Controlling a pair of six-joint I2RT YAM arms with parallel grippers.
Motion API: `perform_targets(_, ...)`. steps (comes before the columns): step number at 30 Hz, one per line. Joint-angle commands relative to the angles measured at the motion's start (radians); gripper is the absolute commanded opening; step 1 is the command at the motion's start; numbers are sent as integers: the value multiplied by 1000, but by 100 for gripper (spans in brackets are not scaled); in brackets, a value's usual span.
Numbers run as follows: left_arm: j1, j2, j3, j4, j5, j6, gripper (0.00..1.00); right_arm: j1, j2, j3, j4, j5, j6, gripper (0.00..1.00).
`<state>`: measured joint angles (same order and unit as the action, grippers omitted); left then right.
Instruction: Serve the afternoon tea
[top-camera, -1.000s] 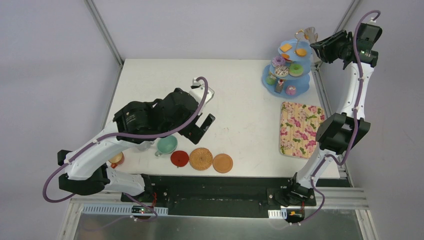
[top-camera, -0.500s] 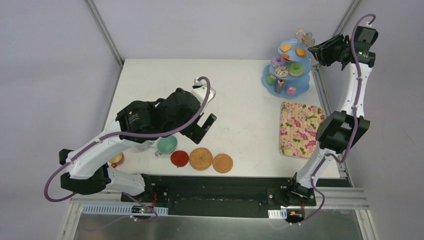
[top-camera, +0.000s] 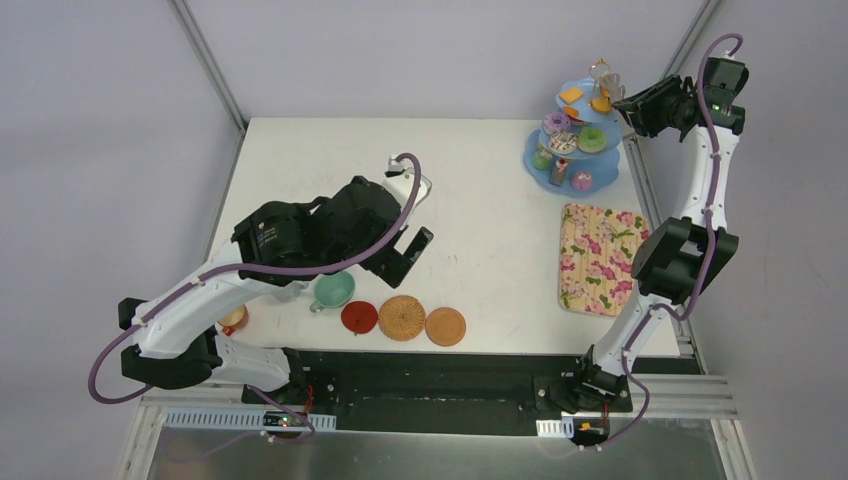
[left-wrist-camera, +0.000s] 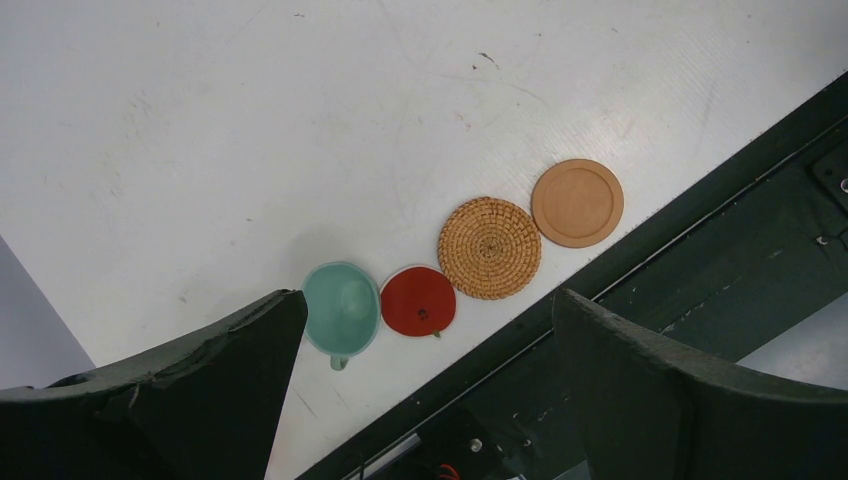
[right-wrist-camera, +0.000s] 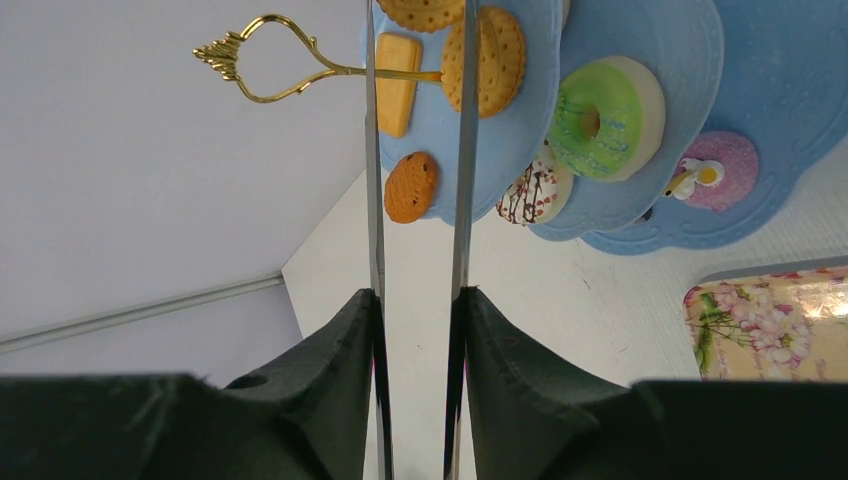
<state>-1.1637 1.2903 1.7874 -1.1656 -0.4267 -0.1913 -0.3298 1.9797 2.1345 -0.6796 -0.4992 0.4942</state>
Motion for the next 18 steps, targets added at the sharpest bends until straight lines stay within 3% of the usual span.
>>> perform_targets(1, 1, 9, 32, -15, -17, 14, 100, -3, 2, 10, 35, -31, -13, 37)
perform_targets(18, 2, 24, 43, -16, -20, 46, 100, -3, 15, 53, 23, -33, -6, 46)
